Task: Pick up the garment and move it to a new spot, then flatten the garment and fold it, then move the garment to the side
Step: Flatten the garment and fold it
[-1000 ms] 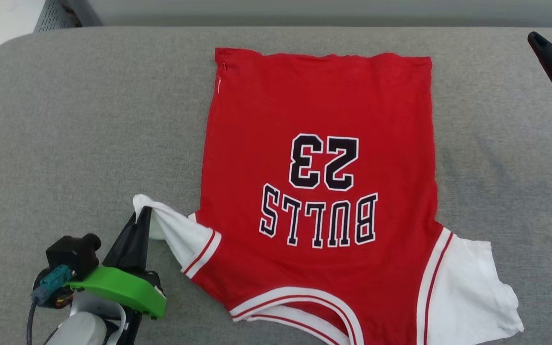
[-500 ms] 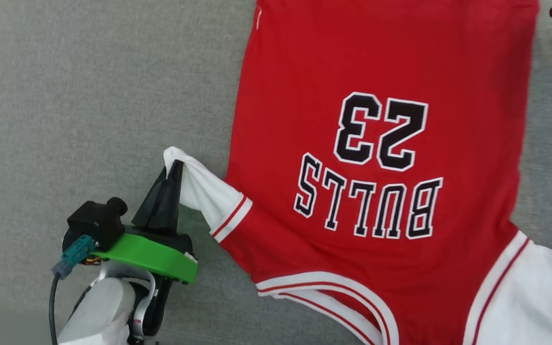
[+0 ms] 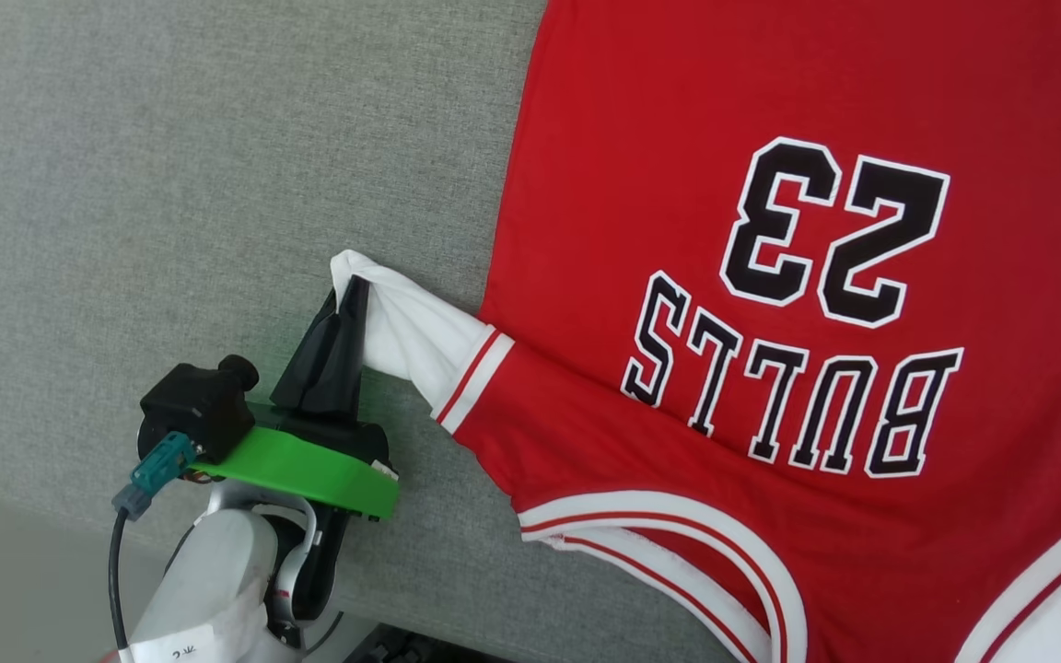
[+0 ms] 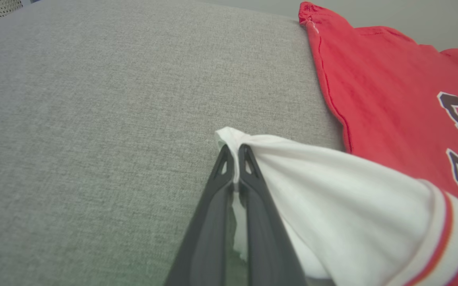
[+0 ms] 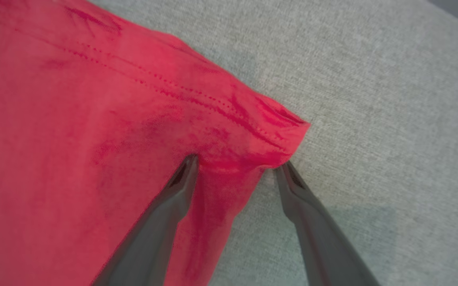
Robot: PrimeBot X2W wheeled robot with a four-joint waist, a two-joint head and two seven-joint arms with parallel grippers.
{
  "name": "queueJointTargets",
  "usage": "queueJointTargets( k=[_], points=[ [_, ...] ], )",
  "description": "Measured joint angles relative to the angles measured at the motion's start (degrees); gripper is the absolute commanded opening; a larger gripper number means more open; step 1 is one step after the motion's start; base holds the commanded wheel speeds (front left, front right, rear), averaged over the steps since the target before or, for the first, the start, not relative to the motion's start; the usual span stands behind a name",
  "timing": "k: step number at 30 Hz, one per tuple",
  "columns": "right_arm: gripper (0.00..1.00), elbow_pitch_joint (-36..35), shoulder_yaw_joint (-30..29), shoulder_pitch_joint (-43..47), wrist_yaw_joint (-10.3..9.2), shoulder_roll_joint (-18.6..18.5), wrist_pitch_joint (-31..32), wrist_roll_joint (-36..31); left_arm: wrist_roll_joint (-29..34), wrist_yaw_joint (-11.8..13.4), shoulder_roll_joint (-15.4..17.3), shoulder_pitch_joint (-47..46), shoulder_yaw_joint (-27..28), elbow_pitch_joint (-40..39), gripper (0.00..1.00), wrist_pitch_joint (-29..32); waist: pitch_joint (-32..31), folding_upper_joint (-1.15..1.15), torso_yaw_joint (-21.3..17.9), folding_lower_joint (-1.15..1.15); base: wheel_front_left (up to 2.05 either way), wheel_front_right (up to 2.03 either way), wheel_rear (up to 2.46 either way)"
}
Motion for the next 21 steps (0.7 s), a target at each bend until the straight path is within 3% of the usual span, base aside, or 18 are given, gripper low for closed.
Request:
queueJointTargets(
  k=[1, 2, 16, 21],
  points=[
    [0.16, 0.0, 0.0, -0.1, 0.0, -0.2, 0.0, 0.2, 0.3, -0.2, -0.2, 0.0, 0.2, 0.2, 0.0, 0.0, 0.1, 0.0, 0.2, 0.0, 0.0, 0.0, 0.0],
    [0.0, 0.0, -0.1, -0.2, 0.0, -0.3, -0.3, 0.6, 0.6, -0.5, -0.4, 0.0, 0.5, 0.5, 0.0, 0.0, 0.2, 0.0, 0.4, 0.0, 0.0, 0.0, 0.0],
    [0.0, 0.8, 3.7, 3.4, 0.0, 0.3, -11.3, 5.7, 2.9, -2.2, -1.6, 1.9, 4.5, 3.7, 0.0, 0.0, -6.1, 0.0, -1.9, 0.0, 0.0, 0.0, 0.0],
    [0.0, -3.4, 6.6, 7.6, 0.01, -3.3, -15.6, 10.3, 3.0, -2.2, -1.5, 5.0, 5.5, 4.8, 0.0, 0.0, -10.3, 0.0, -3.6, 0.0, 0.0, 0.0, 0.0]
  ],
)
